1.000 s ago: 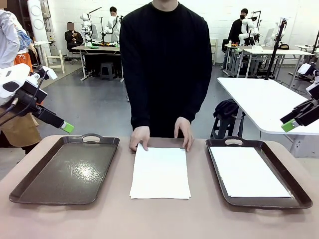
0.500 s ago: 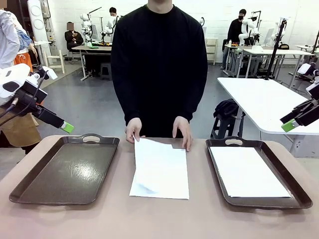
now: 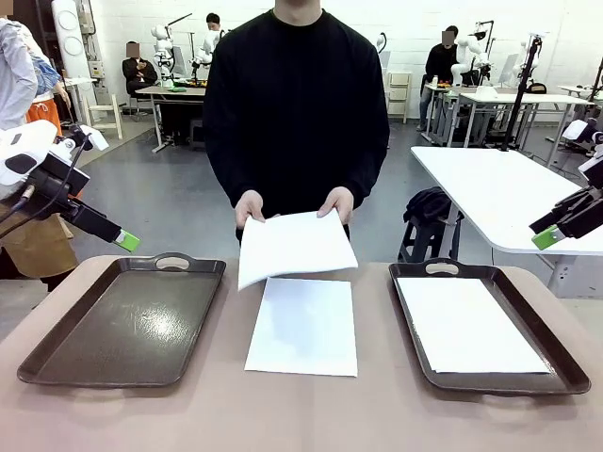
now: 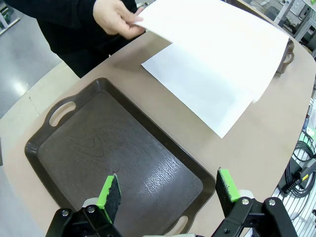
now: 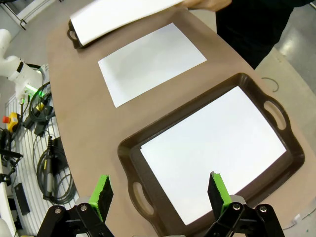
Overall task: Sort the A4 documents.
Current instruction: Receive the A4 Paper.
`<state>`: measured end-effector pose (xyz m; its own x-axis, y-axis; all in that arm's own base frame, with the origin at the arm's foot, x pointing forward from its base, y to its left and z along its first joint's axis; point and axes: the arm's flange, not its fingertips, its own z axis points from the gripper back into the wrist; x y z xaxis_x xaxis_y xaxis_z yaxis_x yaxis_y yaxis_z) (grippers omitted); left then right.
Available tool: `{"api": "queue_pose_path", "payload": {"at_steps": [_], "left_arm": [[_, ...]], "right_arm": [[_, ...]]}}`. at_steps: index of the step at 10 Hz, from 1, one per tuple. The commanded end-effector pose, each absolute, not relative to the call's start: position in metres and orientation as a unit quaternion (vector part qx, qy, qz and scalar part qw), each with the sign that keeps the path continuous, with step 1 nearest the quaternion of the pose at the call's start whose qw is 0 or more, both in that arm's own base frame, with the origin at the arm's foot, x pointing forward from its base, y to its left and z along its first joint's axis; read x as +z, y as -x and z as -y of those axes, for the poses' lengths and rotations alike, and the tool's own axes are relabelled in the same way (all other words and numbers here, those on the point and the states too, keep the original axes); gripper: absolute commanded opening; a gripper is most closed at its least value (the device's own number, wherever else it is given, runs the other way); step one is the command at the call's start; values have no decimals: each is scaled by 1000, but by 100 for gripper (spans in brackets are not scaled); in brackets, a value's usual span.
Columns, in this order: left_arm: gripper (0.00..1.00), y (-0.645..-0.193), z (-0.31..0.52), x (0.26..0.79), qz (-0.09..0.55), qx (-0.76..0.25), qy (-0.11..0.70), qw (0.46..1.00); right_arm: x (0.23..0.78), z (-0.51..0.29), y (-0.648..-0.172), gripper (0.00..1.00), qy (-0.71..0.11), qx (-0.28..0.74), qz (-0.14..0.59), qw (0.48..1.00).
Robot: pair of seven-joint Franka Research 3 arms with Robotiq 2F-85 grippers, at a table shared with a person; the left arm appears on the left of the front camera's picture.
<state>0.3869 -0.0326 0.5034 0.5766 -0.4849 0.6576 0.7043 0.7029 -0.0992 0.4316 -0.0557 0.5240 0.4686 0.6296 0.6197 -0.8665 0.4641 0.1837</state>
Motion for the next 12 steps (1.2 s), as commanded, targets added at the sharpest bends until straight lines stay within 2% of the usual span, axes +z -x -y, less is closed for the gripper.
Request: {"api": "queue_pose_path", "payload": {"at_steps": [1, 12], "left_arm": [[100, -388, 30, 501, 313, -348, 185, 864], [100, -388, 30, 501, 313, -348, 185, 864]], "right_arm": [[524, 54, -433, 100, -241, 457, 243, 821], [524, 54, -433, 100, -241, 457, 243, 821]]}}
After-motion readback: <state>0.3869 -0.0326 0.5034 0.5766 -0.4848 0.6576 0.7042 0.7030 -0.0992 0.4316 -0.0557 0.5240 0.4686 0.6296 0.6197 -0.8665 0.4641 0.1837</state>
